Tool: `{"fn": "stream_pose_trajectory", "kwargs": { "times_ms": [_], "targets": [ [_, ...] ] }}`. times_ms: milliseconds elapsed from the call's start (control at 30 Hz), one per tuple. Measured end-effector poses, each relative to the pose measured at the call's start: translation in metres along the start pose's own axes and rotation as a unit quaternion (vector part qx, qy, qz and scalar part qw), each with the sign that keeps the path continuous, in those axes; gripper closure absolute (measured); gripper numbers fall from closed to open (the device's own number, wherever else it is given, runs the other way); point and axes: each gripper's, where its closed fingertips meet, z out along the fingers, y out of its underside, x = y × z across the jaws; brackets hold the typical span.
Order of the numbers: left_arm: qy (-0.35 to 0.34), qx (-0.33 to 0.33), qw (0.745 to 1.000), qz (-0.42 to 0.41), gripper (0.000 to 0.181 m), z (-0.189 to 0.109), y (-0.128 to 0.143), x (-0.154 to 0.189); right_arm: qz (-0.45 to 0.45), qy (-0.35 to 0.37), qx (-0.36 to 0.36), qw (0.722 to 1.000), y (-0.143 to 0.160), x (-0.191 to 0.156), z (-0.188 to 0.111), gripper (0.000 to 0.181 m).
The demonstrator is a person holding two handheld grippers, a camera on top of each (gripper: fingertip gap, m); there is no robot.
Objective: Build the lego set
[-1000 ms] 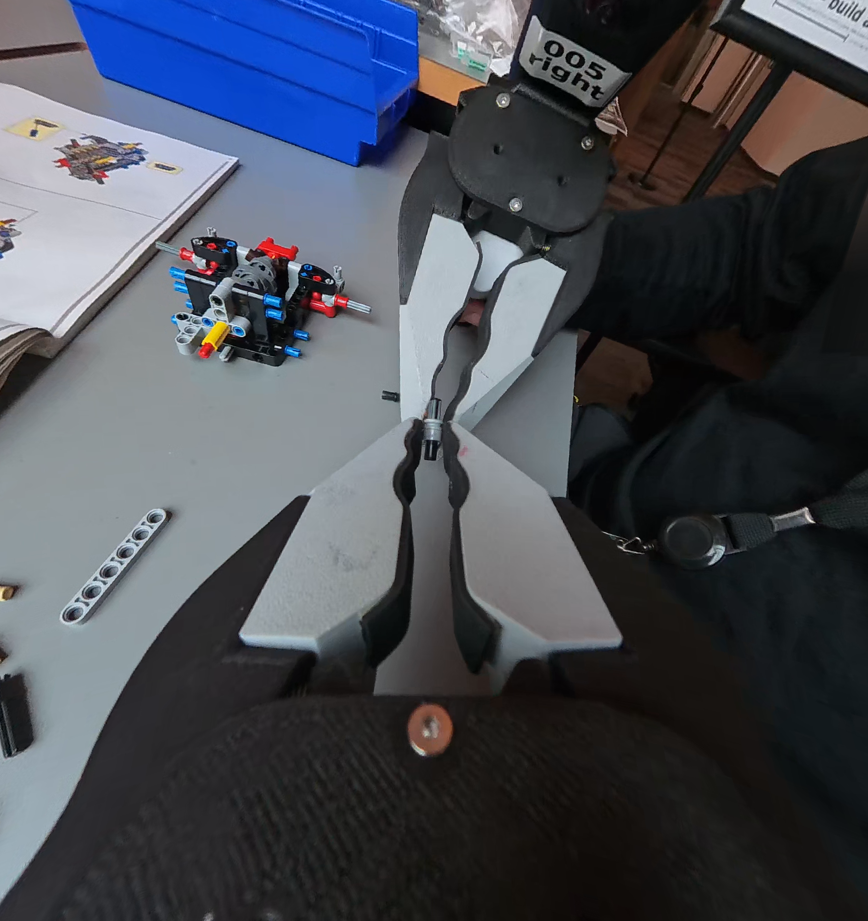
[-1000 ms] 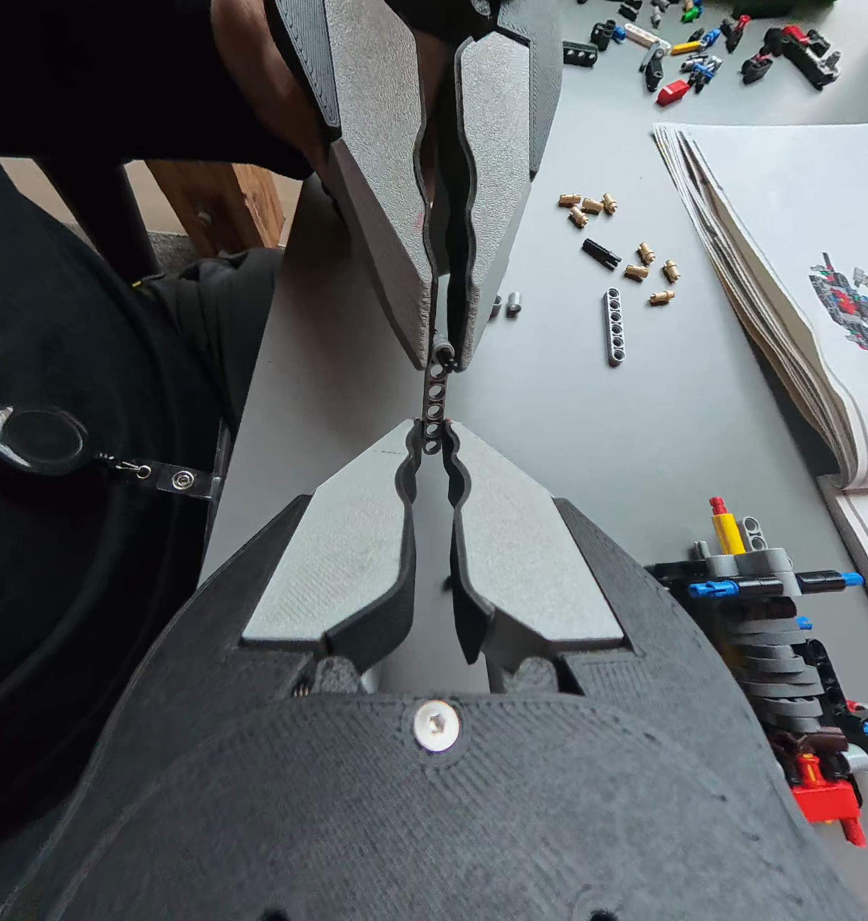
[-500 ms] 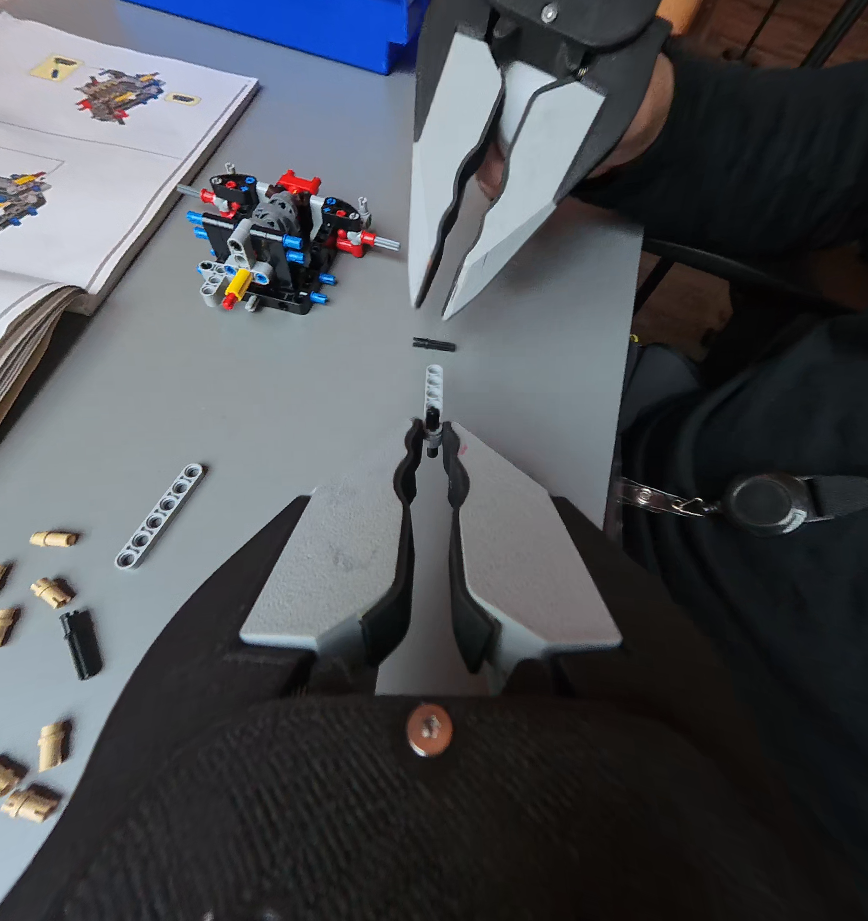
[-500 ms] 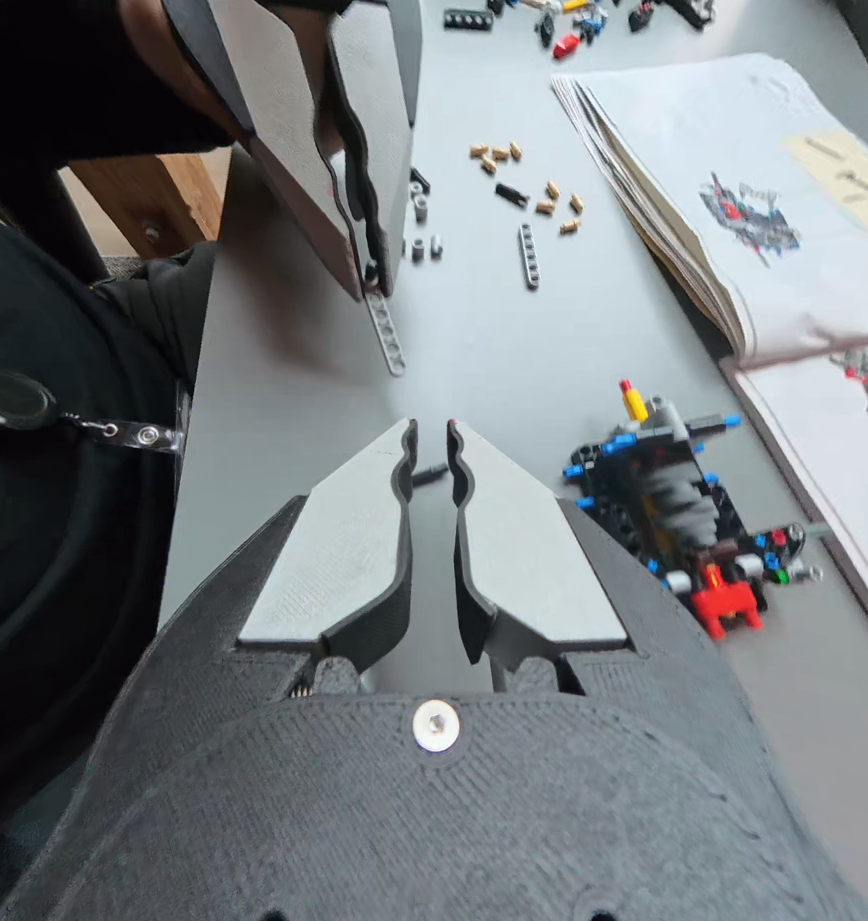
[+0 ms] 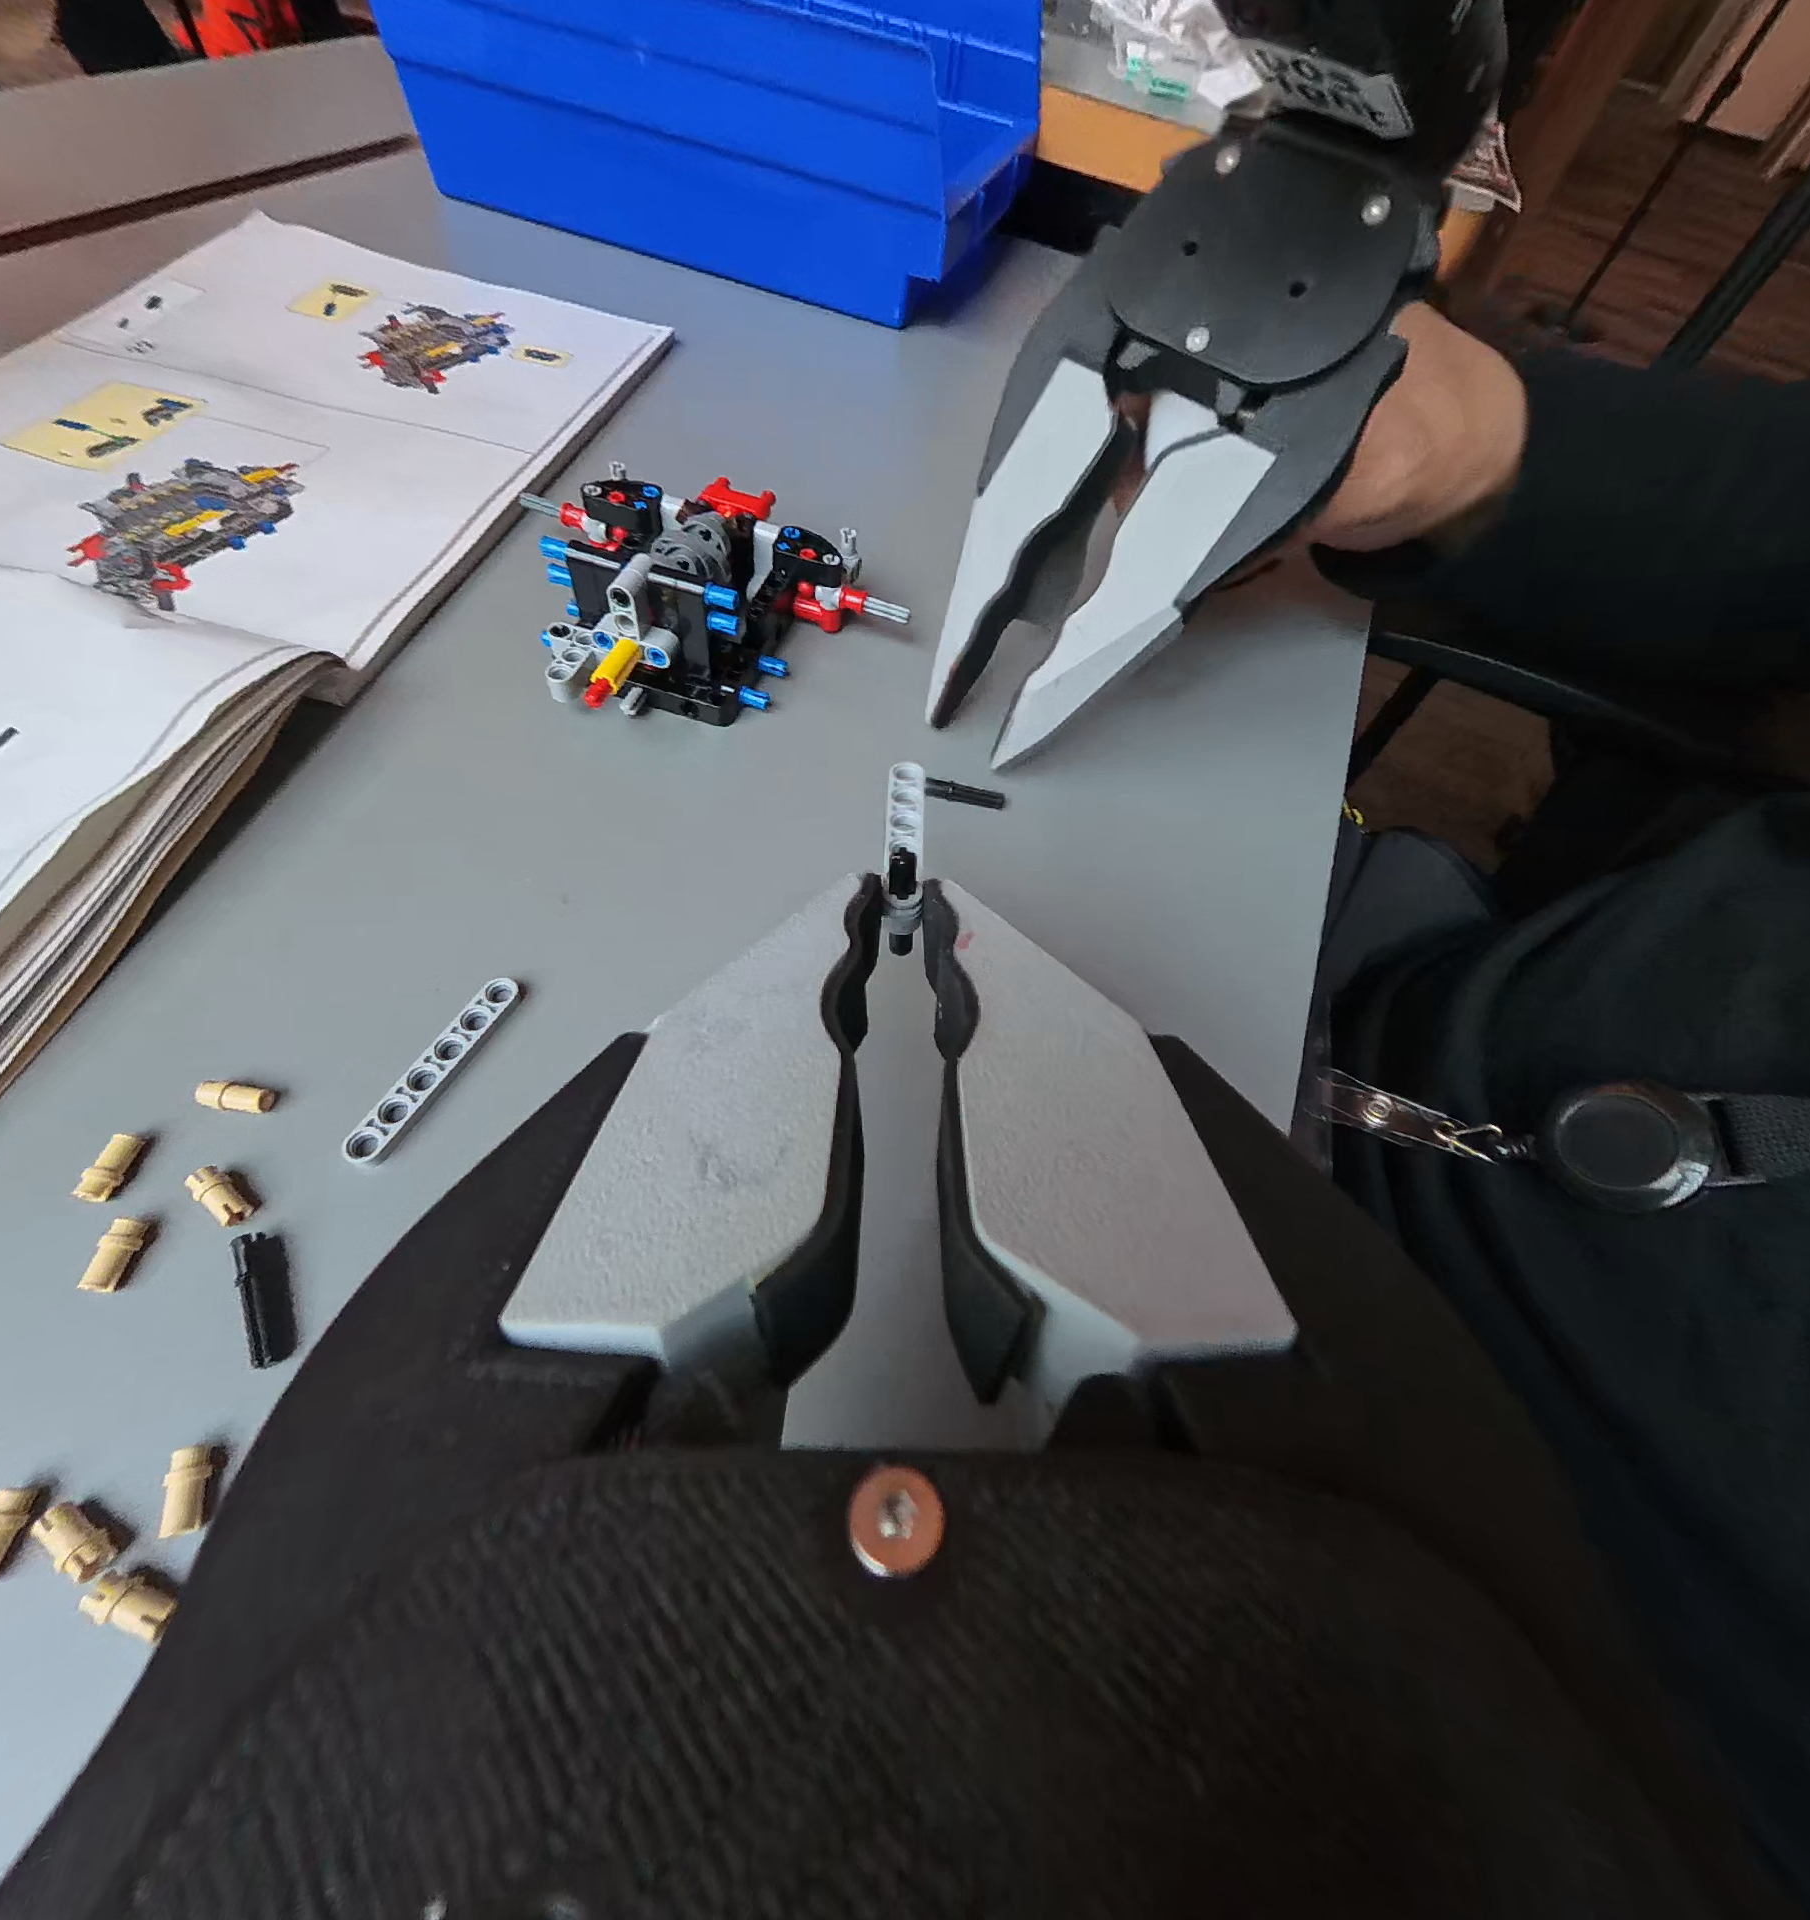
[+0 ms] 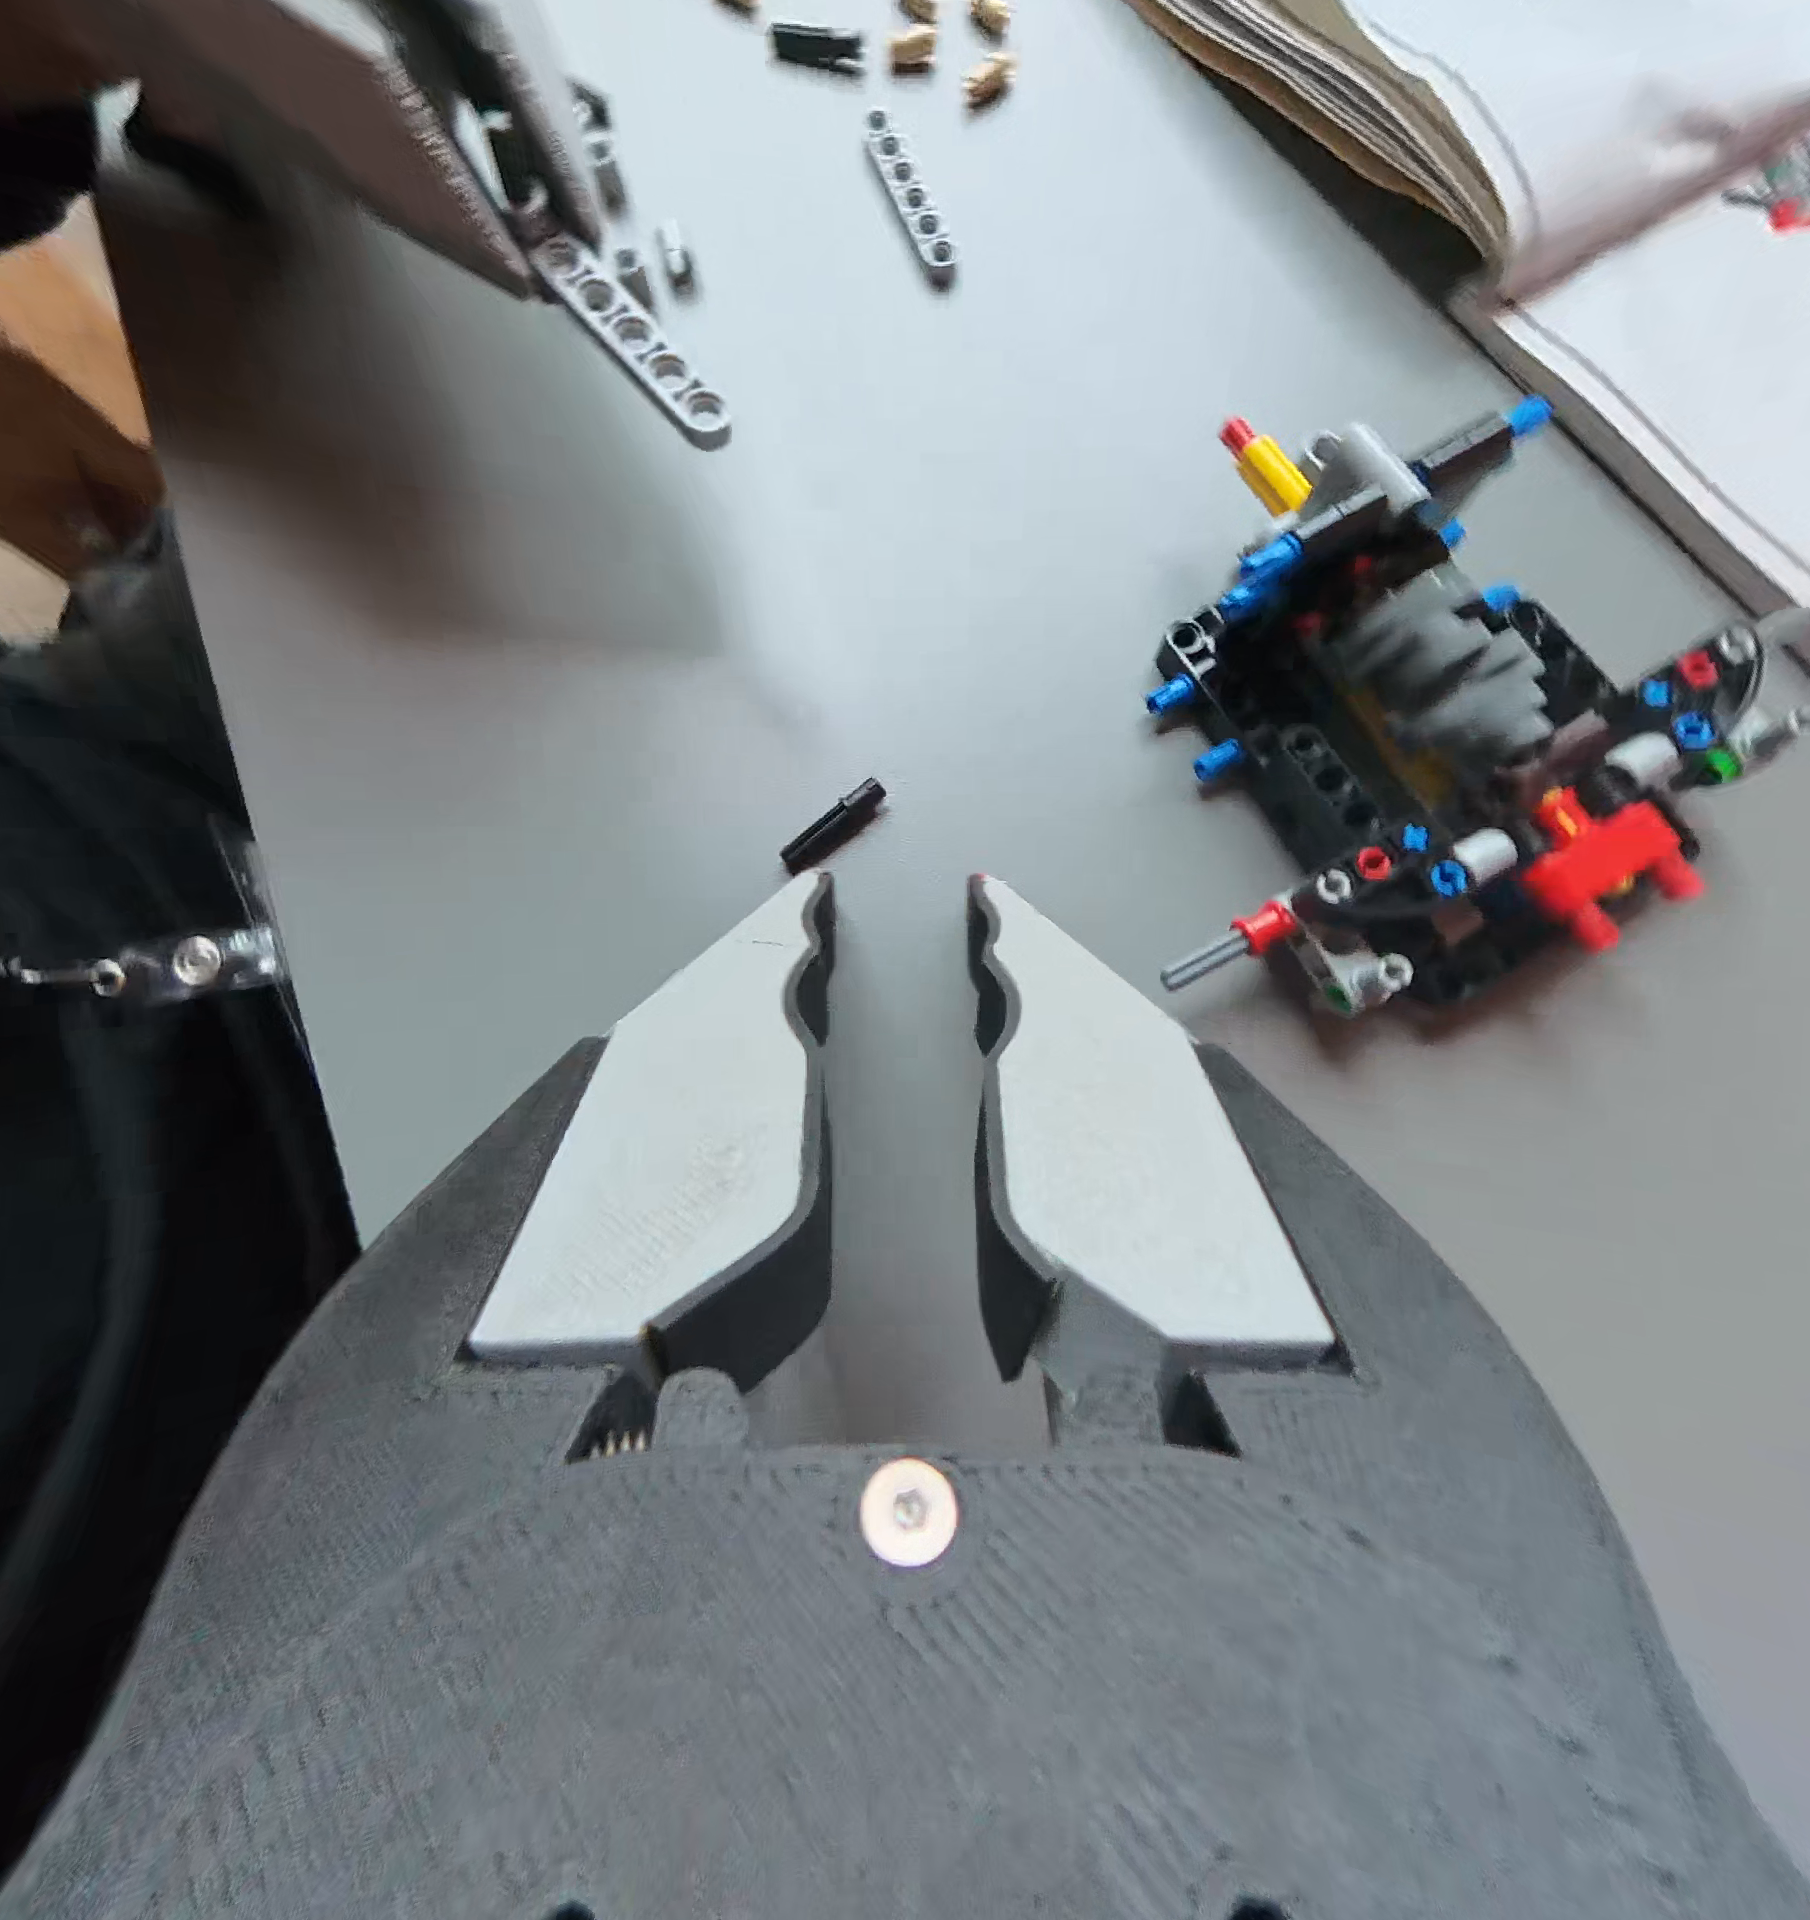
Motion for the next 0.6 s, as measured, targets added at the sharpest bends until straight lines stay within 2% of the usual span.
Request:
{"fn": "stream_pose_trajectory", "kwargs": {
  "times_ms": [100, 200, 333, 400, 500, 600],
  "targets": [
    [-0.007, 0.011, 1.000, -0.004, 0.177, -0.002, -0.002, -0.003, 0.051, 0.010, 0.027, 0.998, -0.004, -0.007, -0.002, 0.148],
    [-0.005, 0.018, 1.000, -0.009, 0.177, -0.004, -0.004, -0.003, 0.049, 0.028, 0.024, 0.998, -0.004, -0.013, 0.004, 0.147],
    [0.000, 0.008, 1.000, -0.004, 0.176, -0.002, -0.002, -0.001, 0.008, 0.060, 0.022, 0.998, -0.010, -0.010, 0.014, 0.160],
    [0.001, 0.001, 1.000, 0.004, 0.176, -0.001, 0.000, 0.002, -0.010, 0.056, 0.021, 0.998, -0.011, -0.012, 0.015, 0.180],
    [0.007, -0.022, 1.000, 0.015, 0.177, 0.004, 0.006, 0.006, -0.025, 0.030, 0.017, 0.999, -0.011, -0.015, 0.016, 0.180],
    [0.017, -0.080, 0.997, 0.012, 0.177, 0.012, 0.021, 0.011, -0.020, 0.016, 0.024, 0.999, -0.012, -0.014, 0.012, 0.180]
  ]
}}
